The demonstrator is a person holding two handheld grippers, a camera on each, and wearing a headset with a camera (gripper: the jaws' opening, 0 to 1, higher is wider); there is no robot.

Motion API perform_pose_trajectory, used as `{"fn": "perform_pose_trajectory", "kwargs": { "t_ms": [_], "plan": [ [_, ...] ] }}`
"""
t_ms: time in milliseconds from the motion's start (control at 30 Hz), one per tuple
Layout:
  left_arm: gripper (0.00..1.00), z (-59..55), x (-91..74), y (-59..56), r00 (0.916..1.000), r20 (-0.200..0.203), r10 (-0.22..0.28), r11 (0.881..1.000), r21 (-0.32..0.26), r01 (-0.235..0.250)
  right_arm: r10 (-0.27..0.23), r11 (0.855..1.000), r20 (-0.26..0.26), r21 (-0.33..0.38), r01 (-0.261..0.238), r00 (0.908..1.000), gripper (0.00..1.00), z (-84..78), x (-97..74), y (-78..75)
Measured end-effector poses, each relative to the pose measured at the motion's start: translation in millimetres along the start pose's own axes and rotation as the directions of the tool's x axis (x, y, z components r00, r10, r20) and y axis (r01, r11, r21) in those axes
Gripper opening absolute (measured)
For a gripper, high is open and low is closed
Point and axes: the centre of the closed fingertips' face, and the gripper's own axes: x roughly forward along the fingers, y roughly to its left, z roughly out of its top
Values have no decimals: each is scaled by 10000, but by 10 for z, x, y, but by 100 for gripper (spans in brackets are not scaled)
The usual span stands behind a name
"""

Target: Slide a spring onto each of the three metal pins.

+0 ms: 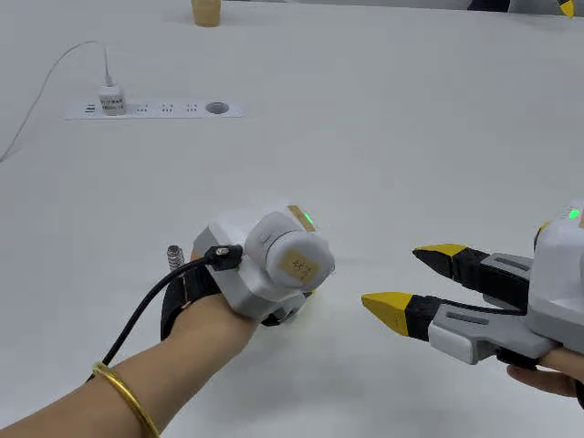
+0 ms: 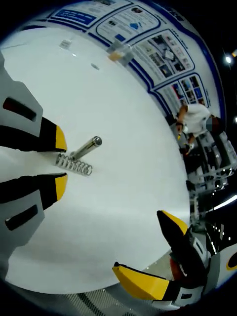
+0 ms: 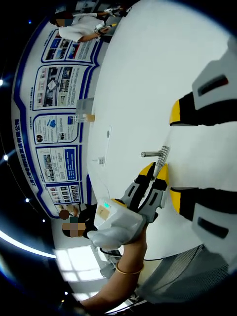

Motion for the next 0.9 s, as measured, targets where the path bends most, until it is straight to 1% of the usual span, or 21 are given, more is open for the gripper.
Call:
{"fn": "perform_pose_trajectory", "kwargs": {
  "t_ms": [133,200,333,367,433,633,800,900],
  "plan": [
    [18,4,24,8,10000,43,-24,10000,-29,25,-193,9998,40,109,192,9998,50,-15,-7,-53],
    [16,-12,40,18,10000,-21,-58,10000,-51,57,-254,9996,46,160,254,9997,50,-21,-8,-68],
    [13,-49,52,-2,9996,-161,-229,9997,-44,228,-328,9989,82,339,325,9994,50,-29,-5,-88],
    [12,-45,50,-4,9997,-130,-229,9997,-40,229,-343,9988,81,358,340,9994,50,-31,-5,-91],
    [12,-36,54,-14,9996,-106,-264,9995,153,265,-377,9986,85,369,373,9993,50,-33,-6,-99],
    [11,-5,63,-73,9990,17,-441,9986,289,440,-521,9969,169,591,510,9985,50,-30,-15,-141],
    [10,-9,38,-132,9981,90,-608,9982,1,608,-628,9932,353,1000,590,9974,49,-11,-35,-176],
    [10,-30,-6,-176,9974,186,-691,9972,-275,696,-598,9862,585,1579,499,9965,48,23,-40,-168]
  ]
}}
